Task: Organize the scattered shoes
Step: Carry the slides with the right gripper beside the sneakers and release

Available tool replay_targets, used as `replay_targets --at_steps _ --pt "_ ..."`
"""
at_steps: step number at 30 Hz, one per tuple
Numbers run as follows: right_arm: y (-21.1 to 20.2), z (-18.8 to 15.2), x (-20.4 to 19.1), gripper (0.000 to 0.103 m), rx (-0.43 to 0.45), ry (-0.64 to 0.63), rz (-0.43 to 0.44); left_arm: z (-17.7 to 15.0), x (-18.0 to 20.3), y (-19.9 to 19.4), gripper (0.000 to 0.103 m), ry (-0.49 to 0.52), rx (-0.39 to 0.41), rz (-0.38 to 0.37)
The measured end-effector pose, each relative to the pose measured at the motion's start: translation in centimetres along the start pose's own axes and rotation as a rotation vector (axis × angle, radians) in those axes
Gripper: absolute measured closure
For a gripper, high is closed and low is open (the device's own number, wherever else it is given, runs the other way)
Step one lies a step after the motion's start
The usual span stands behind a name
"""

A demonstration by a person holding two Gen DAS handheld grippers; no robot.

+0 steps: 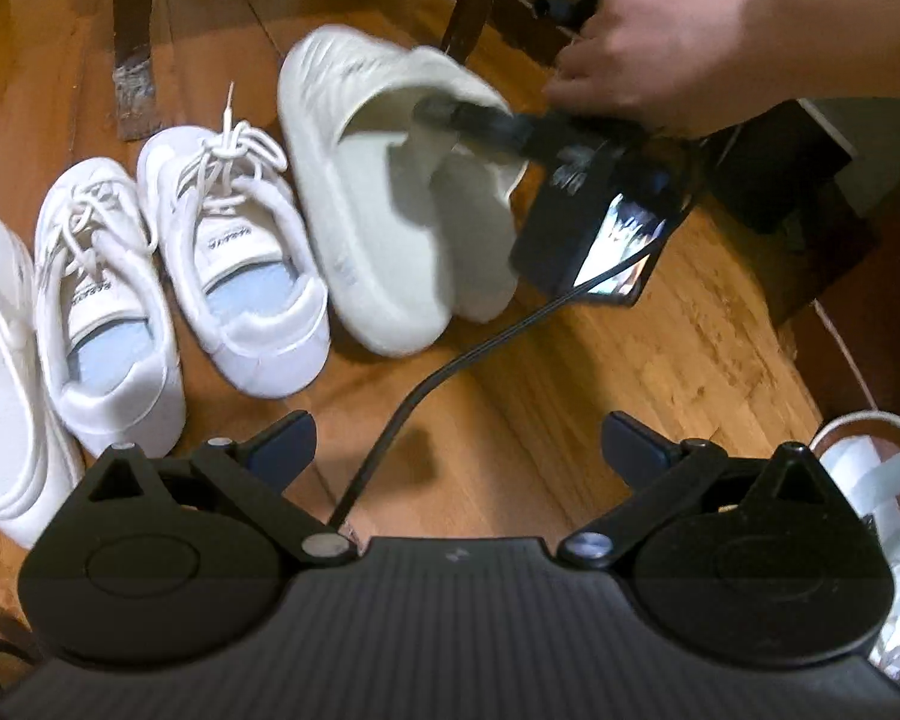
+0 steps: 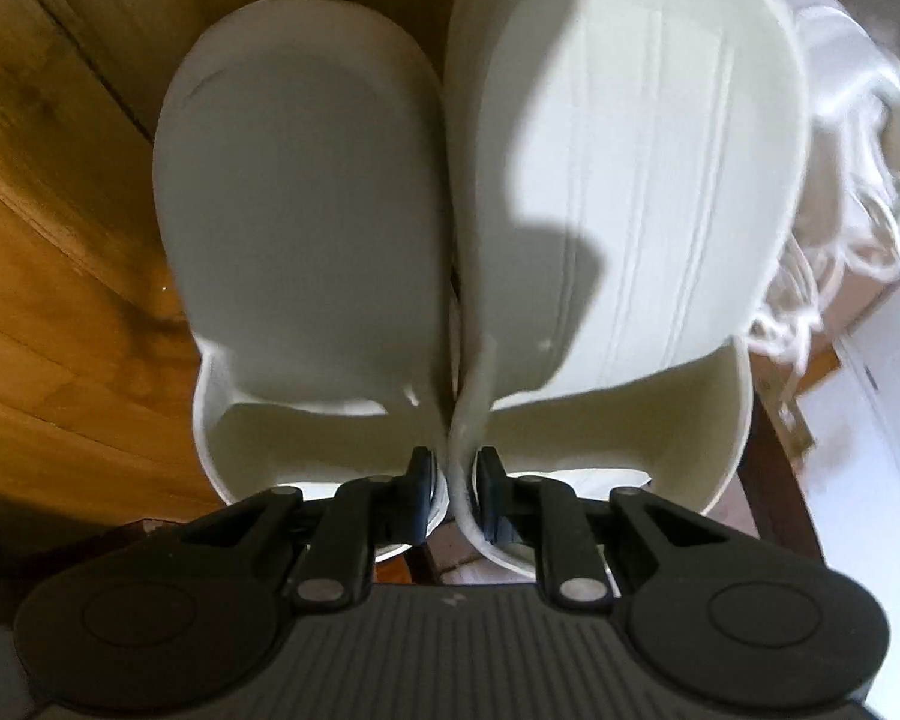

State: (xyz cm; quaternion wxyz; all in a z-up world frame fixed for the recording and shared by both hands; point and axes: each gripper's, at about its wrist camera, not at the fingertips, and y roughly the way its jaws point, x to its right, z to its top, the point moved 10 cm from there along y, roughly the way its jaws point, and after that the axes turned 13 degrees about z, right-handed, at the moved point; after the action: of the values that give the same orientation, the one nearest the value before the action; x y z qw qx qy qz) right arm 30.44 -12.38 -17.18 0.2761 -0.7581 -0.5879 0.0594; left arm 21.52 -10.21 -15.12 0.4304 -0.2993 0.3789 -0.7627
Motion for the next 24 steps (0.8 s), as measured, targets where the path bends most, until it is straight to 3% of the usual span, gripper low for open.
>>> replay_targets --at_steps 1,4,8,10,11,12,13,14,15,16,17,18,20,22,24 --pt "0.0 -0.1 0.0 0.019 0.022 -0.021 -0.037 0.0 0.0 0.1 0.000 -0.004 0.001 -0.007" --pt "0.3 -1.3 -0.8 0.018 0.023 -0.011 -0.019 0.0 -0.1 0.2 0.000 -0.011 0.004 -0.018" --pt "0.3 -5.1 -2.3 0.016 0.055 0.271 0.157 -0.1 -0.4 0.4 0.000 -0.015 0.006 -0.015" --pt "1.0 -7.9 -3.1 0.016 0.054 0.640 0.399 -0.2 -0.5 0.5 0.000 -0.017 0.008 -0.014" --pt "1.3 -8.3 -3.3 0.016 0.053 0.694 0.433 -0.2 -0.6 0.6 0.000 -0.018 0.008 -0.013" --pt "2.2 -10.1 -3.9 0.017 0.043 0.974 0.607 -0.2 -0.6 0.6 0.000 -0.019 0.009 -0.012" --pt "2.3 -10.3 -4.5 0.024 0.038 1.055 0.658 -0.2 -0.7 0.6 0.000 -0.020 0.010 -0.011" --pt "2.7 -11.0 -5.2 0.032 0.058 1.229 0.778 -0.2 -0.7 0.6 0.000 -0.020 0.013 -0.009" --pt "3.0 -11.5 -5.7 0.049 0.077 1.402 0.899 -0.1 -0.7 0.7 0.000 -0.020 0.014 -0.007" --pt "3.3 -12.1 -5.9 0.053 0.099 1.576 1.021 -0.2 -0.7 0.7 0.000 -0.021 0.014 -0.005" --pt "3.5 -12.6 -6.0 0.053 0.199 1.795 1.132 -0.2 -0.8 0.8 0.000 -0.022 0.012 -0.003" --pt "3.5 -12.8 -5.8 0.053 0.256 1.879 1.153 -0.2 -0.9 0.9 0.000 -0.026 0.009 -0.001" --pt "3.1 -9.1 -3.7 0.052 0.354 2.009 1.197 -0.3 -1.1 1.1 0.000 -0.033 0.003 0.005" --pt "3.2 -2.4 1.3 0.046 0.452 2.127 1.245 -0.4 -1.5 1.1 0.000 -0.044 0.000 0.016" --pt "4.1 -0.8 3.0 0.043 0.525 2.237 1.282 -0.4 -1.9 1.1 0.000 -0.057 0.001 0.019"
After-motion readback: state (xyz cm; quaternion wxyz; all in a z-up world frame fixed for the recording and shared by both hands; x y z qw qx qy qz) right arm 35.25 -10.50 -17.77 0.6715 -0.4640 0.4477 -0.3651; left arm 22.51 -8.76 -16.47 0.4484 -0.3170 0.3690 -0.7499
